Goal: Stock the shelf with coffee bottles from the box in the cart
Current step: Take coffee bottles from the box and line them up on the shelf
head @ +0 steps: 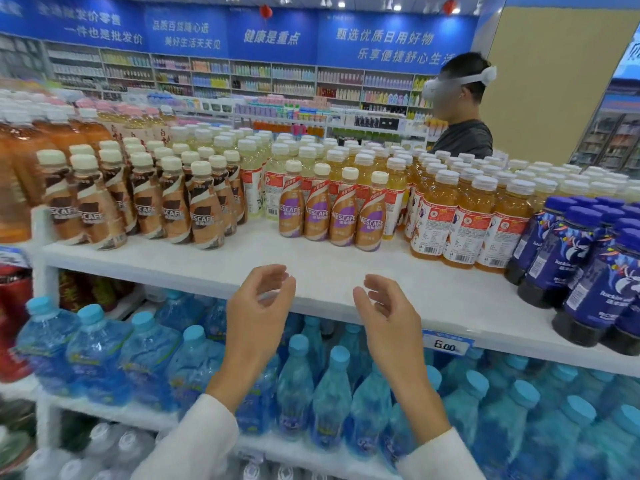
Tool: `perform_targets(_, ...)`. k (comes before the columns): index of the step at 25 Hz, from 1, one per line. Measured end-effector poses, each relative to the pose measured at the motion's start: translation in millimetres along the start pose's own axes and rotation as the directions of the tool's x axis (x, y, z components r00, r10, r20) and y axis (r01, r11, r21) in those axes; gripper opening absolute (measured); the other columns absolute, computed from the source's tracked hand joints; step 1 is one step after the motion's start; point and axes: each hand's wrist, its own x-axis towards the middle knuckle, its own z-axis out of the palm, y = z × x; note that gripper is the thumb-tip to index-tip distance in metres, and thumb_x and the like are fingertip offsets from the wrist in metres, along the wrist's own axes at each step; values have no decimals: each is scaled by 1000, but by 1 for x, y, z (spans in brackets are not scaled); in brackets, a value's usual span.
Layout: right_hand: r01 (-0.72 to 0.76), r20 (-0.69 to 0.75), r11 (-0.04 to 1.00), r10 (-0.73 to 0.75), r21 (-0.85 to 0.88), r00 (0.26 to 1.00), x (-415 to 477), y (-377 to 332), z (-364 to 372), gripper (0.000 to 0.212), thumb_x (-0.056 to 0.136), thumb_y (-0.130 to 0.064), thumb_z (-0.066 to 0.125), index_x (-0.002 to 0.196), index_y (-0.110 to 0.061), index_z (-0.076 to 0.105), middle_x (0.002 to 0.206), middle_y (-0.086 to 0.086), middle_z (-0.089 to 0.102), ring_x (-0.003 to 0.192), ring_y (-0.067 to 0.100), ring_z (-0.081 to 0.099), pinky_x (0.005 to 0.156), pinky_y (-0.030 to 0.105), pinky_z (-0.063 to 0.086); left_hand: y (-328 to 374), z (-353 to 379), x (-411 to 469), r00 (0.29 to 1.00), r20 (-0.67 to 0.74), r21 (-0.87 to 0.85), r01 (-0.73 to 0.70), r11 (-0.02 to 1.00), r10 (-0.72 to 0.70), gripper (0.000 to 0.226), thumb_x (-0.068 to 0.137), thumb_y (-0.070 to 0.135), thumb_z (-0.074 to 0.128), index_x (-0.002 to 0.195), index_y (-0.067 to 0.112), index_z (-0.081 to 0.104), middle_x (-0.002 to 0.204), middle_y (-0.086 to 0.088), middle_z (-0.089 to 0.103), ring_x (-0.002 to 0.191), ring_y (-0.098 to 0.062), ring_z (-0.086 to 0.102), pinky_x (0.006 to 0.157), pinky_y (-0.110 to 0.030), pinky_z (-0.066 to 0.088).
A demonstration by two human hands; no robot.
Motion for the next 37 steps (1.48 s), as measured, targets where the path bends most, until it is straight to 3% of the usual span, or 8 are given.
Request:
perform_targets(8, -198, 293, 959, 134, 201, 947, -130, 37, 80, 19, 91, -33, 69, 109, -34, 72, 109, -26, 71, 106, -7, 64, 91, 16, 48, -74, -132, -119, 961, -180, -11, 211, 978, -209, 15, 92, 17, 70, 106, 21, 73, 104, 7, 77, 102, -8, 69, 85, -23, 56)
perform_targets(11, -333, 415, 930, 244, 157, 877, -170, 62, 121, 17, 92, -22, 71, 106, -30, 73, 105, -20, 74, 100, -8, 65, 81, 6, 47, -99, -185, -160, 902, -301, 6, 327, 945, -310, 17, 93, 19, 70, 109, 23, 73, 104, 10, 76, 101, -5, 69, 84, -20, 56)
perform_targets(15, -414, 519, 910, 347, 15, 781, -224, 75, 186, 15, 90, -15, 74, 103, -22, 74, 103, -7, 76, 84, -15, 64, 75, 13, 48, -124, -265, -216, 775, -463, -48, 462, 885, -430, 18, 92, 18, 72, 107, 27, 73, 104, 13, 76, 100, -4, 70, 83, -19, 55)
perform_targets(18, -412, 594, 908, 370, -71, 714, -264, 74, 243, 18, 86, -6, 77, 94, -22, 75, 92, -3, 78, 80, -12, 66, 72, 4, 49, -137, -325, -251, 654, -569, -118, 534, 837, -498, 15, 91, 18, 73, 105, 25, 74, 100, 16, 77, 98, -5, 71, 85, -25, 55)
perform_targets(23, -354, 737, 905, 404, -236, 541, -319, 59, 330, 17, 87, -7, 76, 94, -21, 72, 94, -4, 74, 87, 1, 64, 93, 27, 49, -157, -409, -296, 479, -677, -245, 569, 785, -558, 16, 91, 15, 73, 106, 20, 76, 103, 9, 78, 99, -7, 71, 87, -27, 54)
perform_targets(26, -272, 804, 923, 372, -270, 464, -343, 51, 375, 16, 89, -5, 74, 99, -17, 70, 96, 5, 73, 74, -9, 64, 72, 3, 46, -162, -446, -309, 412, -713, -289, 565, 773, -568, 13, 93, 13, 70, 103, 19, 75, 98, 9, 77, 89, 0, 70, 76, -14, 52)
perform_targets(30, -227, 861, 917, 389, -329, 328, -371, 39, 431, 16, 92, -13, 72, 105, -21, 70, 107, 6, 72, 86, 12, 63, 71, 11, 45, -175, -490, -325, 311, -752, -306, 617, 725, -581, 11, 93, 18, 71, 103, 22, 75, 98, 13, 77, 94, 0, 70, 72, -11, 51)
perform_targets(37, -75, 893, 893, 448, -444, 43, -384, 31, 516, 24, 99, -32, 63, 121, -24, 63, 118, -9, 66, 110, 5, 60, 80, 16, 44, -218, -532, -316, 111, -811, -354, 687, 634, -574, 14, 93, 12, 70, 100, 24, 73, 91, 20, 75, 88, 5, 68, 71, -8, 49)
